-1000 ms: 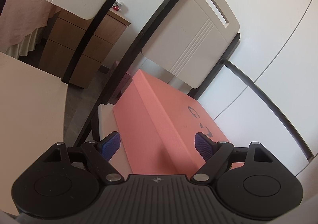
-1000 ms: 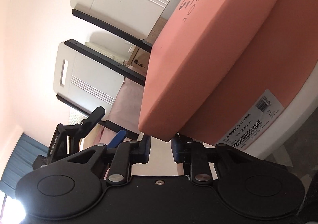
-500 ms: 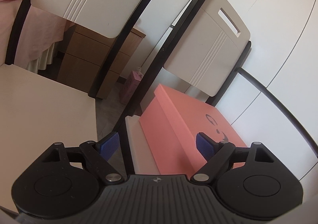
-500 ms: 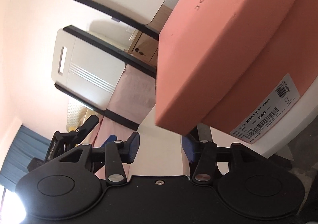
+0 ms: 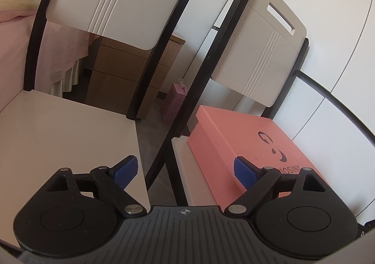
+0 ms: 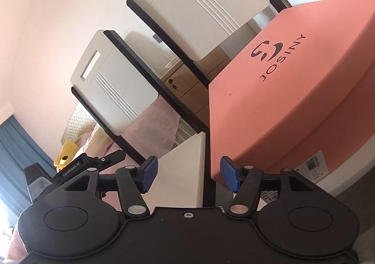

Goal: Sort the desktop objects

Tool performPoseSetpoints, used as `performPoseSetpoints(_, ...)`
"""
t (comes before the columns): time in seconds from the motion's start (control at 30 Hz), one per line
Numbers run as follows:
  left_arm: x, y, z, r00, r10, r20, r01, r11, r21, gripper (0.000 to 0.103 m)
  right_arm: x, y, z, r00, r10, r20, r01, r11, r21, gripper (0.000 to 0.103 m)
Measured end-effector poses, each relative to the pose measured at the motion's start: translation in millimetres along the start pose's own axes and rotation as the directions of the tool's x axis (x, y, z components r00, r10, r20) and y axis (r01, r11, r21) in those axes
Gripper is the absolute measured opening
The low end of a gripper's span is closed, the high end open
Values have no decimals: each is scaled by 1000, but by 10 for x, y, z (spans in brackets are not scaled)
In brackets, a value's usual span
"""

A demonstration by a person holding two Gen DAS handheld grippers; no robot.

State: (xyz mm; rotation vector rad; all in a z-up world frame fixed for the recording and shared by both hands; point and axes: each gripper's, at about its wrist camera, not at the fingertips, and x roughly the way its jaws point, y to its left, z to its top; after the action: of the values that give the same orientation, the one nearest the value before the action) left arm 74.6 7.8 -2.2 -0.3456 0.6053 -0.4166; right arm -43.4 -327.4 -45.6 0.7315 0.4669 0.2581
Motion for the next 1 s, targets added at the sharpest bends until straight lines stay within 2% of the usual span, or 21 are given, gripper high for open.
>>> performPoseSetpoints(0.1, -68, 25, -5, 1000, 29, -4, -29, 999, 29, 92, 36, 76, 30, 999, -33, 13, 33, 999, -42, 67)
performPoseSetpoints(0.2, -154, 35, -18, 998, 59, 16, -60, 996, 72, 92, 119, 208, 52, 998, -61, 31, 64, 993, -96, 76)
performPoseSetpoints(0.3, -248, 22, -33, 994, 100, 54, -107, 985, 134, 92, 146, 306, 34, 996, -80, 46, 86, 986, -141, 78)
performPoseSetpoints(0.43, -366, 58, -72, 988, 128, 85, -139, 979, 146, 94, 197, 448, -12, 994, -91, 55, 100, 976, -191, 85)
performPoseSetpoints(0.47, -385, 56, -86, 987, 136, 89, -148, 977, 156, 94, 216, 485, -27, 994, -93, 55, 102, 974, -203, 88)
performPoseSetpoints(0.5, -403, 54, -100, 985, 144, 94, -158, 974, 165, 94, 237, 523, -44, 994, -95, 55, 105, 971, -216, 96)
performPoseSetpoints(0.57, -439, 48, -128, 982, 160, 104, -177, 967, 184, 94, 270, 596, -74, 993, -100, 62, 112, 965, -239, 101)
performPoseSetpoints(0.67, -505, 40, -159, 977, 176, 116, -197, 958, 209, 95, 330, 711, -119, 992, -103, 73, 120, 953, -277, 102)
performPoseSetpoints(0.77, -578, 79, -186, 976, 179, 121, -200, 959, 202, 99, 396, 812, -174, 992, -110, 65, 125, 943, -309, 102)
performPoseSetpoints(0.9, -688, 124, -240, 965, 212, 153, -240, 951, 195, 103, 481, 932, -250, 992, -114, 59, 127, 931, -343, 102)
performPoseSetpoints(1.0, -761, 155, -284, 962, 214, 169, -245, 950, 195, 103, 532, 1039, -319, 991, -119, 69, 136, 918, -372, 102)
